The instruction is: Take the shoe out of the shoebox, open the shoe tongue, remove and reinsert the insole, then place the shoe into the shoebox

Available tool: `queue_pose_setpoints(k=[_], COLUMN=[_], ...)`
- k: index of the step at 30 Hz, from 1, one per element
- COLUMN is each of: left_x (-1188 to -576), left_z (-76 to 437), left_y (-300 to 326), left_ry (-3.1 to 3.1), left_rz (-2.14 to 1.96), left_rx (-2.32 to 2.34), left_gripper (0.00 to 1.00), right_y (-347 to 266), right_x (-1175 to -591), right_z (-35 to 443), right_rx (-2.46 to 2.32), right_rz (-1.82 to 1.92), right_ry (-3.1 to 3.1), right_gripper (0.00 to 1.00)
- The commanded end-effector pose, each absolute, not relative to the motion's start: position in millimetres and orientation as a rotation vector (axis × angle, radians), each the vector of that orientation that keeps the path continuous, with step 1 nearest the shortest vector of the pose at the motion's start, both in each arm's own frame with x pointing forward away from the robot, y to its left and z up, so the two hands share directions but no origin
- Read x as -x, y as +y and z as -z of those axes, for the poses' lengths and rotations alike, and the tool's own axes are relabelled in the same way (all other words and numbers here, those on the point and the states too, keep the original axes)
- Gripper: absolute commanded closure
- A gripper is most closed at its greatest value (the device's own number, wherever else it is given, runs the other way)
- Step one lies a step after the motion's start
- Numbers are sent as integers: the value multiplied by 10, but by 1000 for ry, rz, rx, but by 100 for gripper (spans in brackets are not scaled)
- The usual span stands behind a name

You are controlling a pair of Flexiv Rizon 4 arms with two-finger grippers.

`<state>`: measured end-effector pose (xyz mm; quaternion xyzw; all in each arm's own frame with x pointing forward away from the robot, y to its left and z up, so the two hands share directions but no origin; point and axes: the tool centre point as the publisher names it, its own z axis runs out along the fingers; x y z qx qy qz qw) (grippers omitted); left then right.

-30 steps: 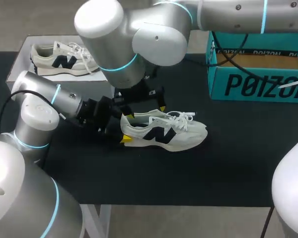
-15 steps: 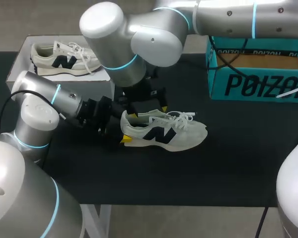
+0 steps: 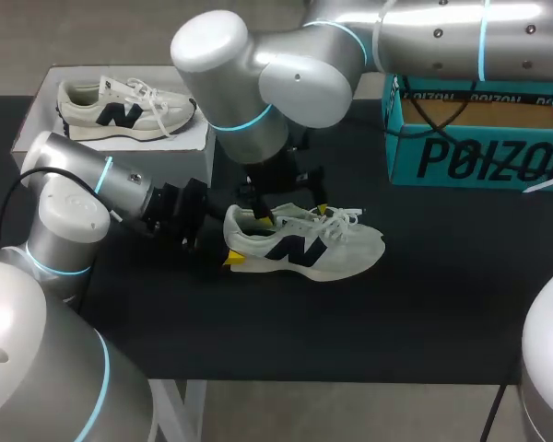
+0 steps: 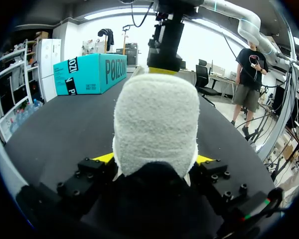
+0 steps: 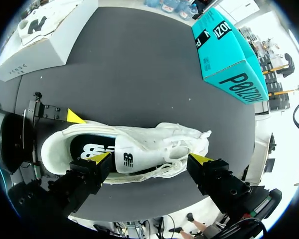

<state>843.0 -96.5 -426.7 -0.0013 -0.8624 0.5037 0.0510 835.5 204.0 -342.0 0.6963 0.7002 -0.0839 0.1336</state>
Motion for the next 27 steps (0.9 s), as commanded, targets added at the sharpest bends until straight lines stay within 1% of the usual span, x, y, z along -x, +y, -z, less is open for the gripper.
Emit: queue_pose_setpoints(k=[1, 11, 13, 22, 27], left_x=[-8426, -8426, -8426, -8426, -8426], left_z=[4309, 4309, 4309, 4309, 4309], left_y=[-1000, -1000, -1000, -1000, -1000], left_ry=[-2625, -2625, -2625, -2625, -2625], left_rz=[-1531, -1531, -1531, -1531, -1531], left_rx=[4, 4, 4, 4, 4], left_gripper=[100, 100, 100, 100, 100], right_y=[2074, 2201, 2188, 2136, 2077], right_x=[-8372, -8269, -8329, -8431, -8443], right_z=[3503, 3482, 3572, 3617, 3495], right_rx=[-2009, -1973, -1966, -1932, -1936], right_rz=[268, 290, 307, 371, 368], right_ry=[2027, 2044, 2050, 2019, 1991], right_gripper=[0, 0, 0, 0, 0])
